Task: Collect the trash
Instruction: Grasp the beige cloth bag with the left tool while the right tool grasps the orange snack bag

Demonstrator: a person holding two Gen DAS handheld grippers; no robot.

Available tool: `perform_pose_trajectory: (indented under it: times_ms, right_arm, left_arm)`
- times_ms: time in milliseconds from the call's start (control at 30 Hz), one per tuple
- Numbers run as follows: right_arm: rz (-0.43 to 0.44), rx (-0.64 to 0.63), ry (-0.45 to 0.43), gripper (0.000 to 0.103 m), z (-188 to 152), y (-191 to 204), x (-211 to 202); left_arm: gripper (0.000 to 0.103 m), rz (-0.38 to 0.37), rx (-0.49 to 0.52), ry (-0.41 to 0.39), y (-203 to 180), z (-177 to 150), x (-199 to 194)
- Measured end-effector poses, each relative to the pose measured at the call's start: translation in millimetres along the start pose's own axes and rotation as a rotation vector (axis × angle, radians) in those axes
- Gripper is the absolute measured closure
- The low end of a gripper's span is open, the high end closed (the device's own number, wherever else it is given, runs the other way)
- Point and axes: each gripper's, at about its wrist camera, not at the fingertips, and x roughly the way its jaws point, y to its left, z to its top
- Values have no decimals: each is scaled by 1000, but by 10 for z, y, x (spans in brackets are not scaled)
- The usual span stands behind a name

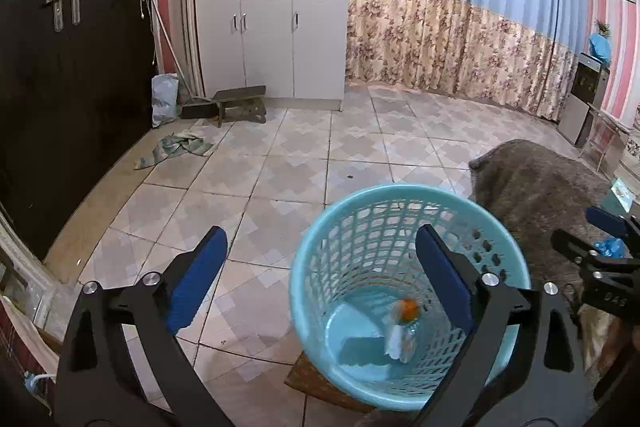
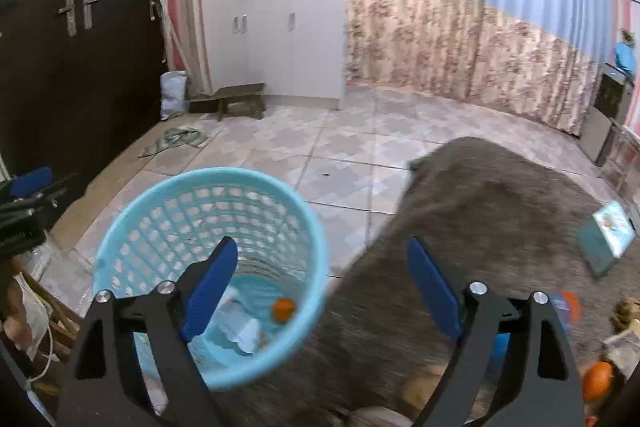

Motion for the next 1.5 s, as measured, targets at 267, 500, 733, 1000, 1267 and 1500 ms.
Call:
perform_pose_trajectory:
  times_ms: [267,500,733,1000,1267,1500]
  right_arm:
    - [-121,16,-36,15,-175,-668,-653]
    - [-225,102,-53,13,-447,-1307,-1291]
    - [-319,141,-59,13,-841,-1660,-1774]
    - [-460,169,-58,9,-1260,-1983,-2110]
    - [-511,219,-9,9,-1717,-2108,-2230]
    - [-453,254,56,9,-1984,-2052,-2037]
  left_arm:
    - [5,-96,3,-17,-449,-43,-353]
    - [5,-177,24,-4,-918,-238,-568]
    - [5,-252,57,0,-1336,-440,-750]
    - [5,-323,74,23,-1649,-672,-828]
    - [5,-362,139,51,-1890,-872,-793]
    - [5,-369,182,89,-2014,-1053,-689]
